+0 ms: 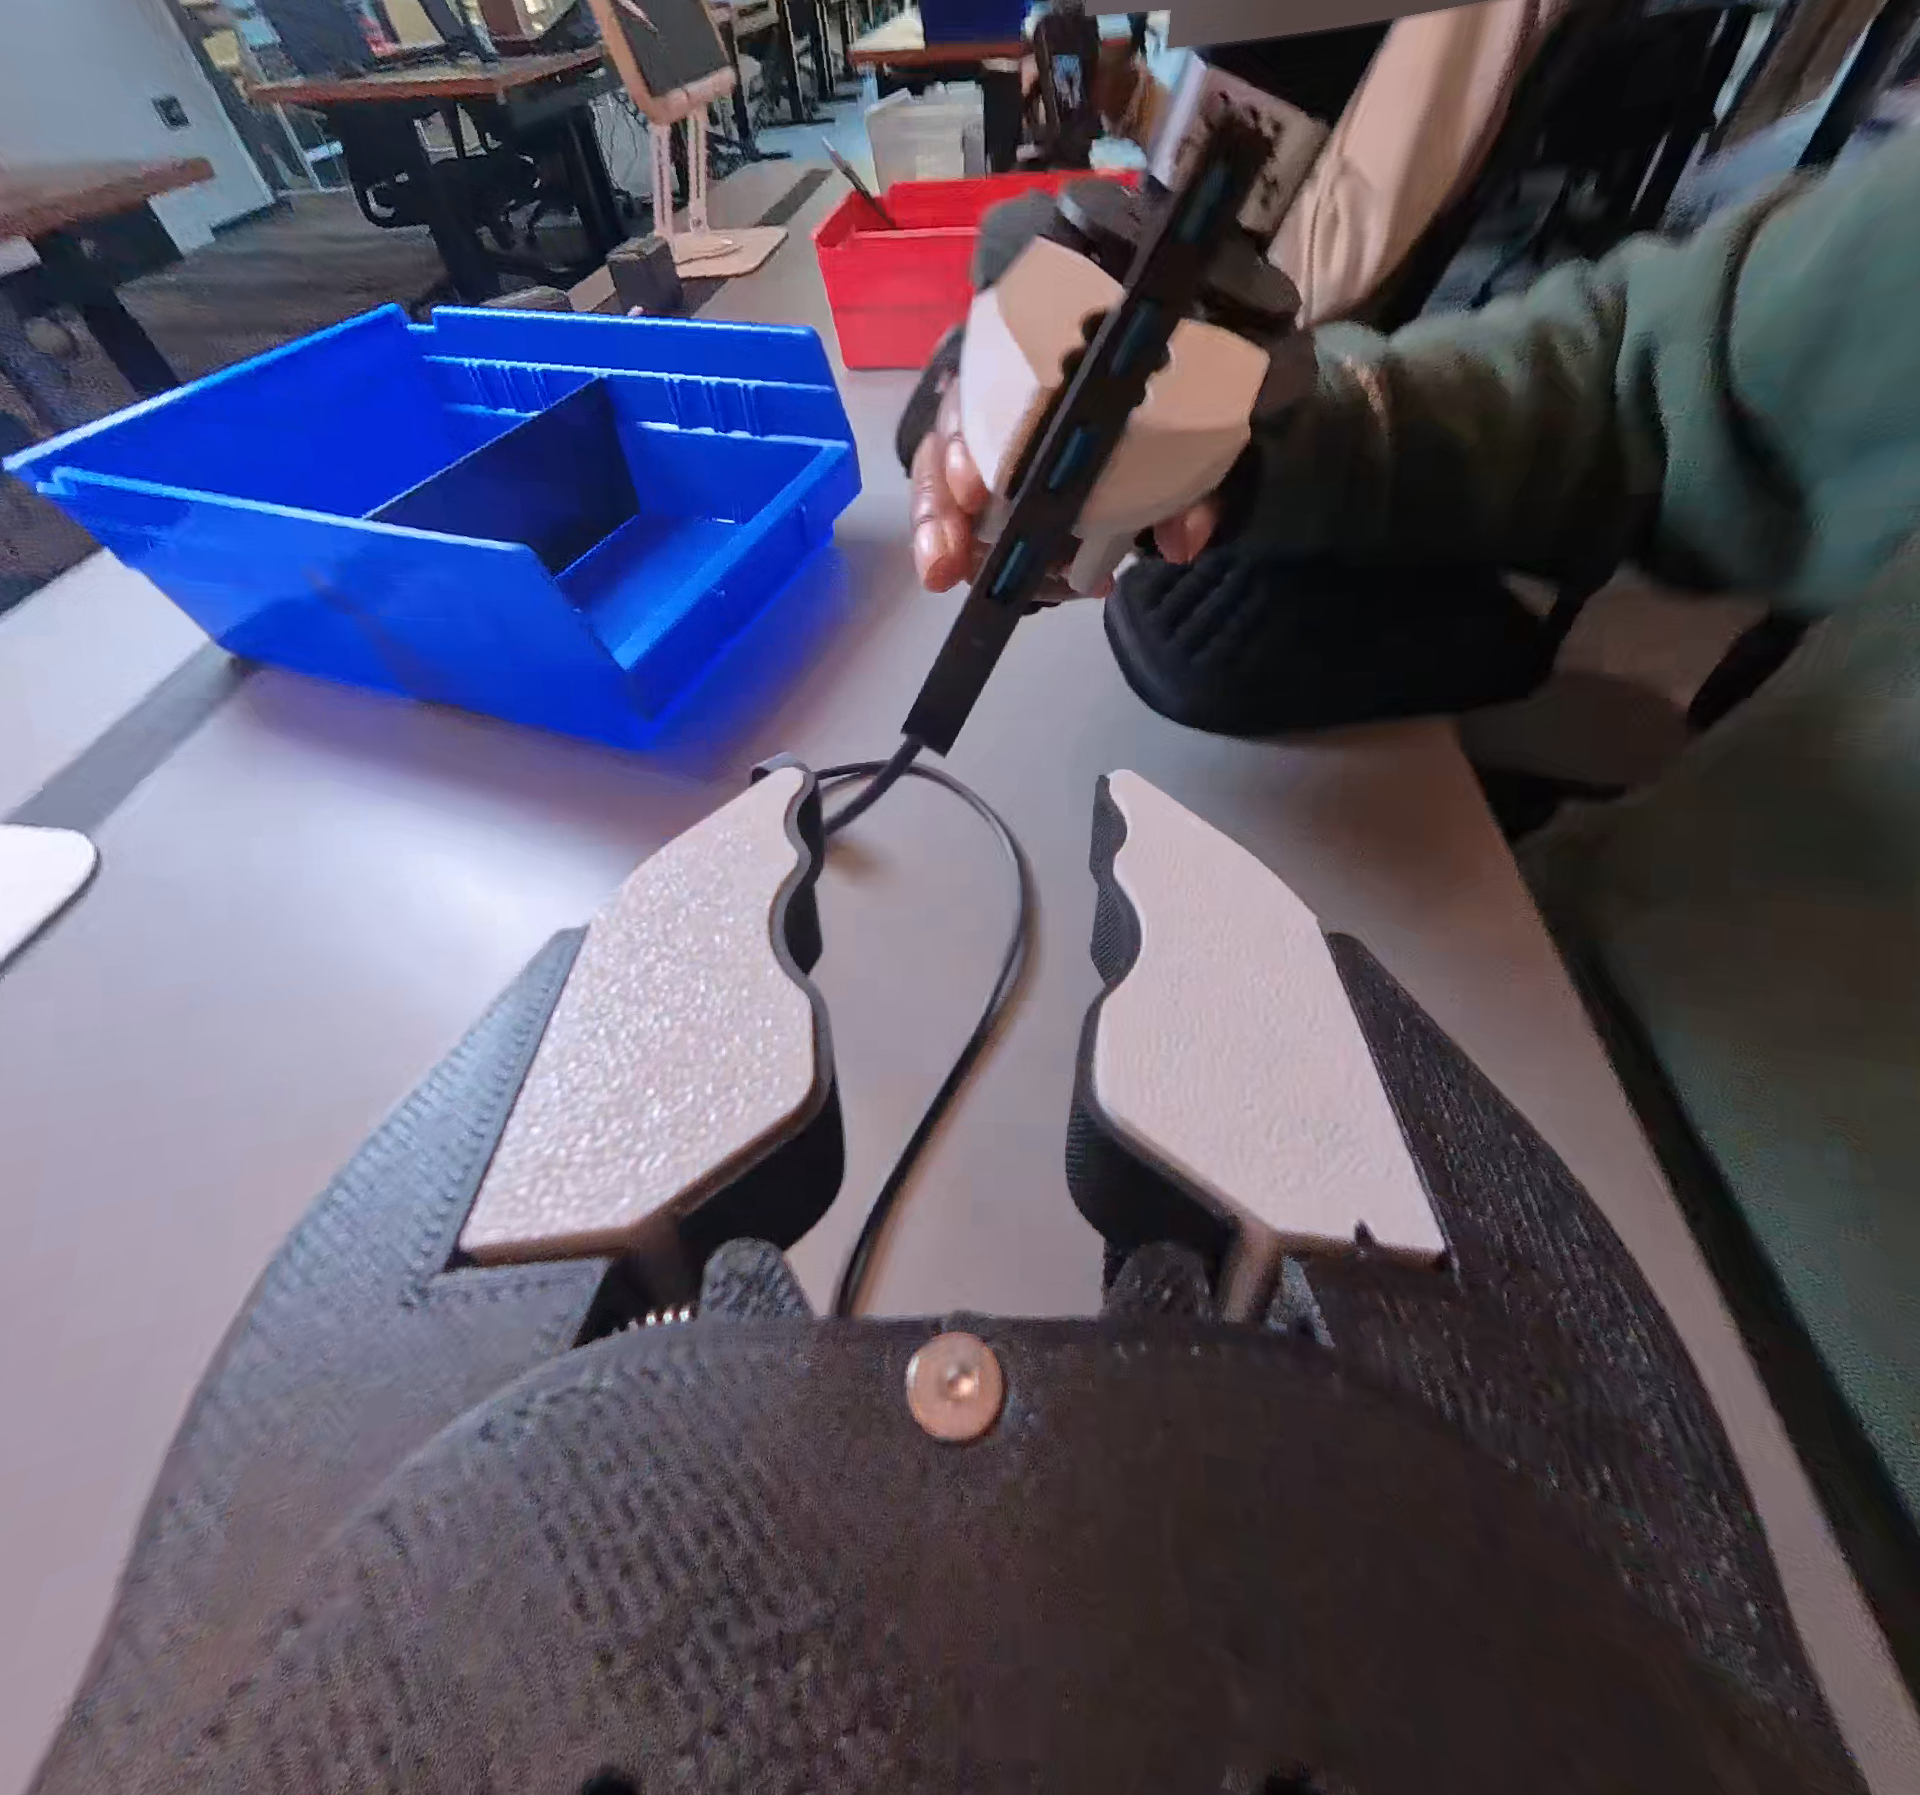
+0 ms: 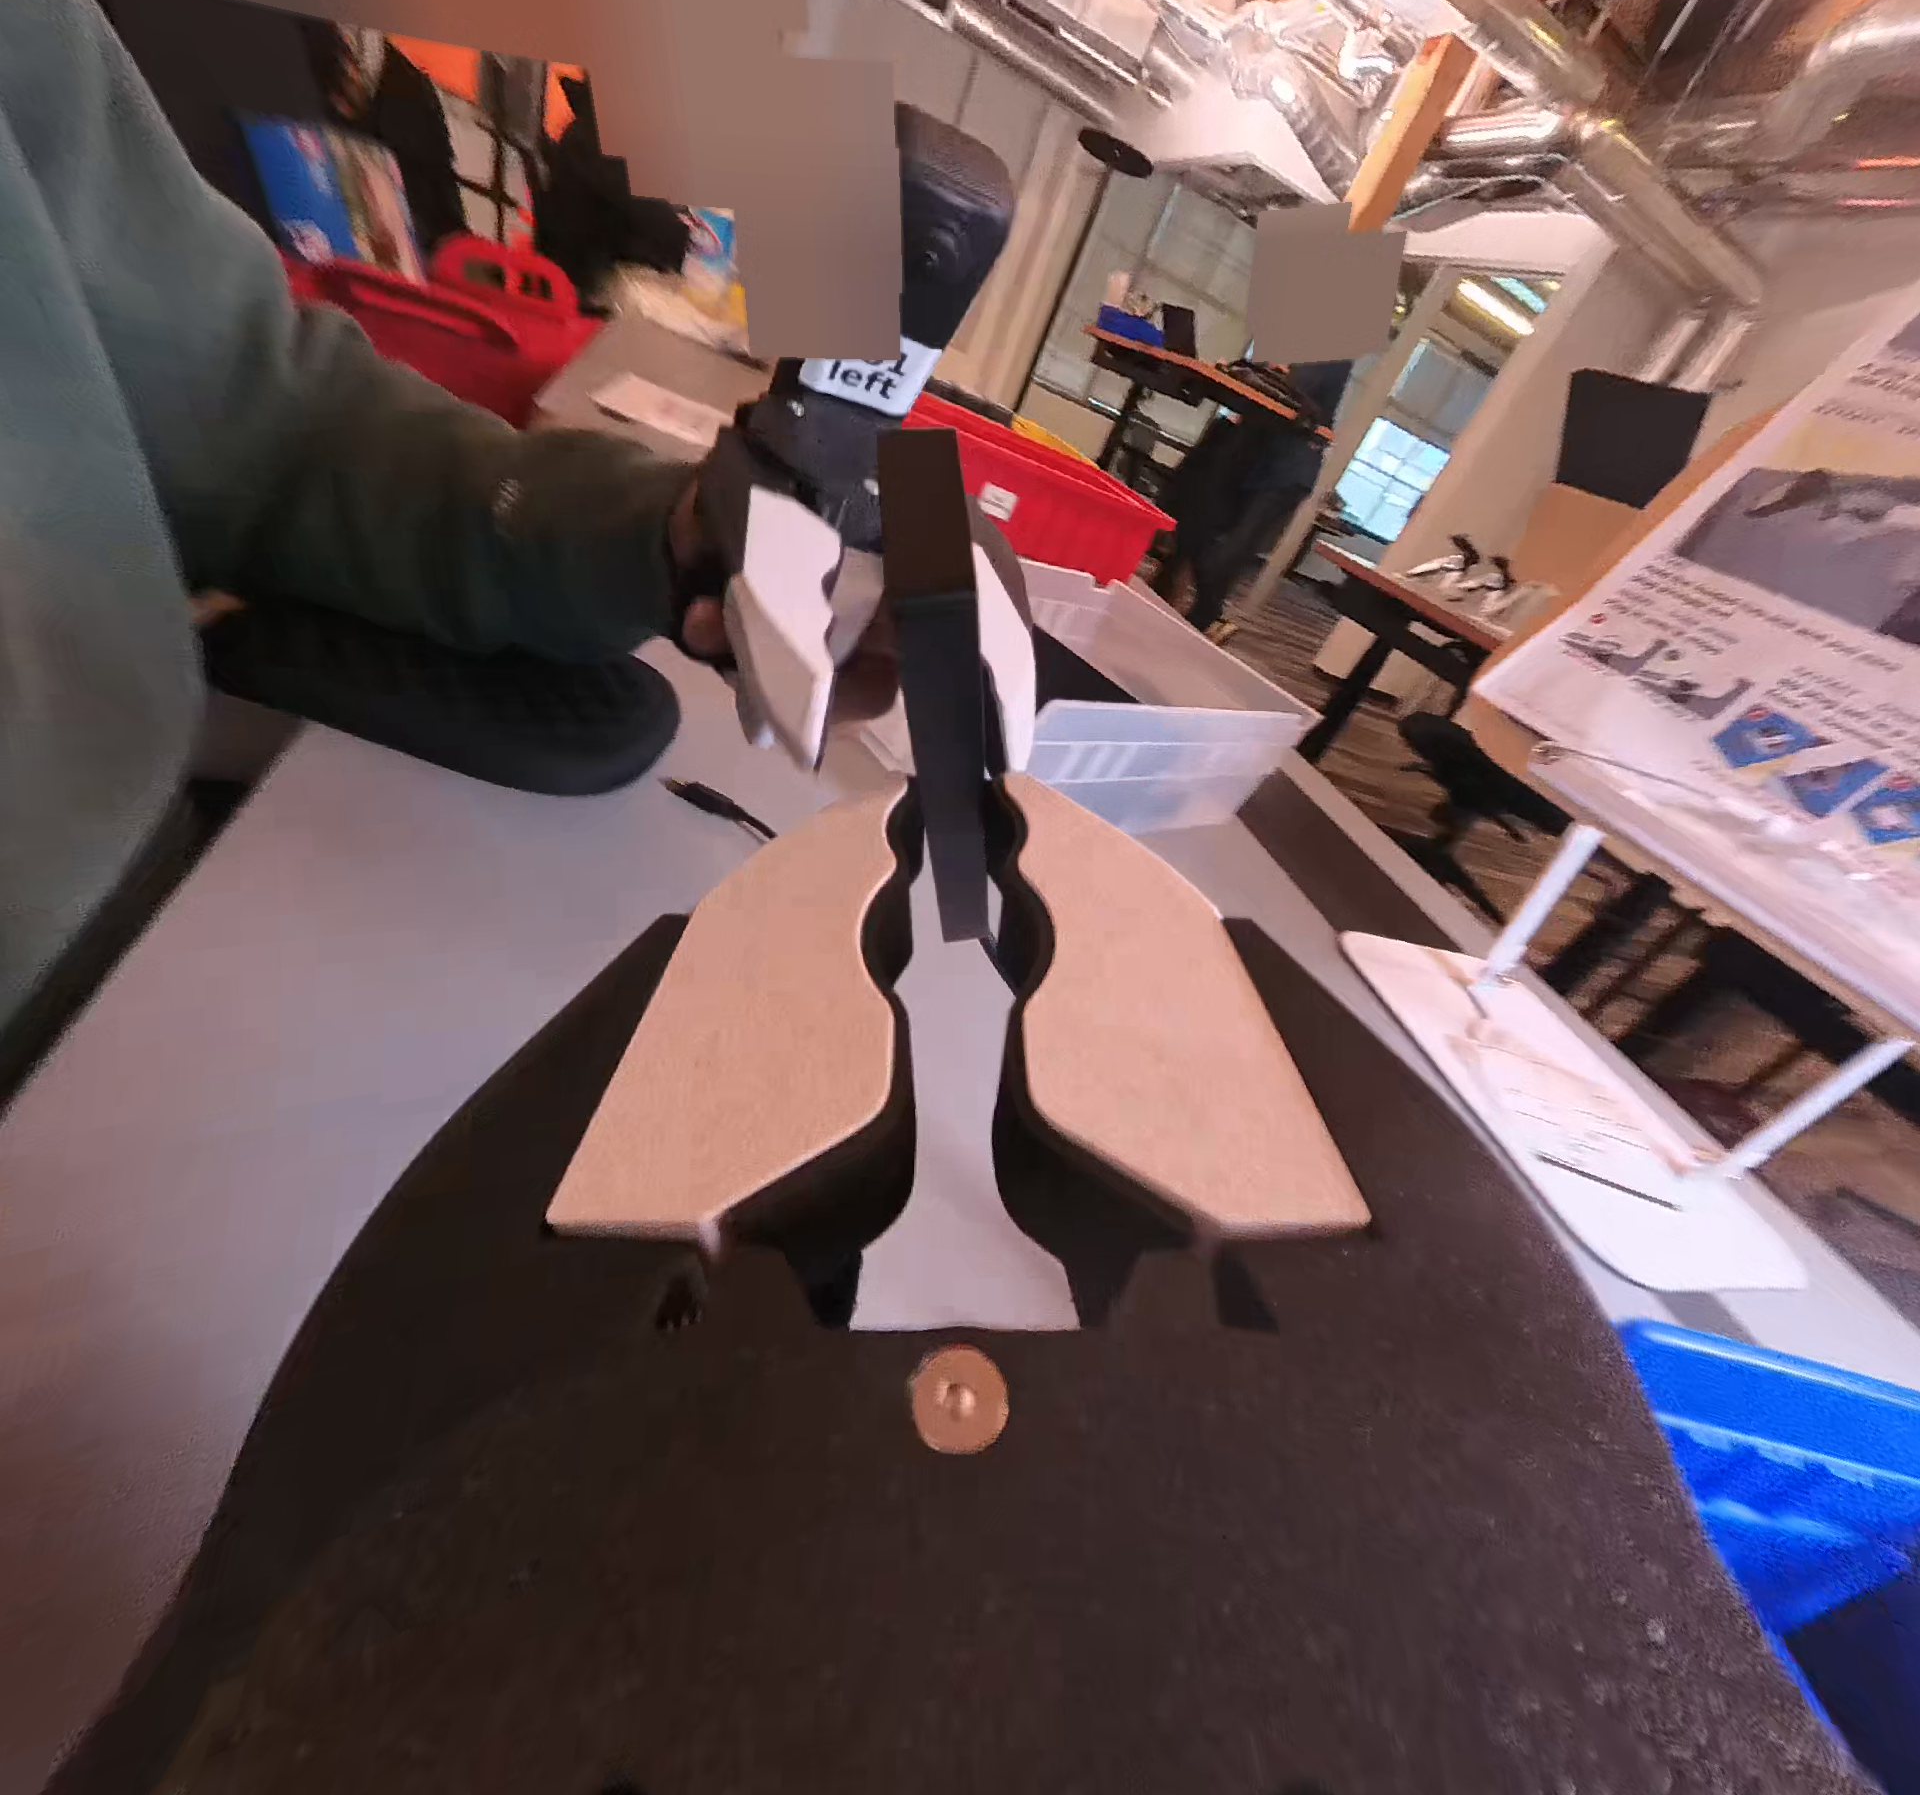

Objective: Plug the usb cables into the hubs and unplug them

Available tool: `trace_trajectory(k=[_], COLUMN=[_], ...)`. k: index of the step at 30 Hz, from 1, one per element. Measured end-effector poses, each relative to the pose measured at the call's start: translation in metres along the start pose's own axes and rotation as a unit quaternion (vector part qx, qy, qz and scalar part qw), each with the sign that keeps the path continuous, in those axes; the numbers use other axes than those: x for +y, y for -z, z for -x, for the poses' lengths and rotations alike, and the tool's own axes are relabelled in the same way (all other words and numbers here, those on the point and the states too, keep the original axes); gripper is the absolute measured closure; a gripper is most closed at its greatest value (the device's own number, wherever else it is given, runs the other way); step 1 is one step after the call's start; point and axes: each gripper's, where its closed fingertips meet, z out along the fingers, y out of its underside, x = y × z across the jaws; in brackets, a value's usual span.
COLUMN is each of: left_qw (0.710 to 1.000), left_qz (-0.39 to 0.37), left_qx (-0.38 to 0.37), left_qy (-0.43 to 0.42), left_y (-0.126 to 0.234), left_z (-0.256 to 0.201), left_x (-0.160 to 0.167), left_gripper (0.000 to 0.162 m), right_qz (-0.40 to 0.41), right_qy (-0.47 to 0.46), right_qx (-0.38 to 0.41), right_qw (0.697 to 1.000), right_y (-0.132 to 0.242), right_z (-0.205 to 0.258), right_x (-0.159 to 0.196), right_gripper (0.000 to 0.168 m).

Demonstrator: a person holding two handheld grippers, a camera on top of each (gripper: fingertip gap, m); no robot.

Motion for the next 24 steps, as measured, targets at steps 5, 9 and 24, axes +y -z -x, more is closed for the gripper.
trace_trajectory(k=[5,9,24], left_qw=[0.988,0.983,0.994], left_qz=[0.030,0.053,0.052], left_qx=[-0.030,-0.038,0.015], left_qy=[-0.148,-0.172,-0.098], left_y=[-0.022,-0.022,-0.030], left_z=[-0.018,-0.016,-0.023], left_x=[0.011,0.019,0.033], left_gripper=[0.145,0.151,0.143], right_qz=[-0.009,-0.002,0.052], right_qy=[-0.036,-0.050,-0.036], right_qx=[-0.060,-0.059,-0.063], right_qw=[0.998,0.997,0.996], right_y=[-0.012,-0.015,-0.022], right_z=[0.022,0.024,0.035], right_x=[0.005,0.011,0.027], right_gripper=[0.157,0.156,0.157])
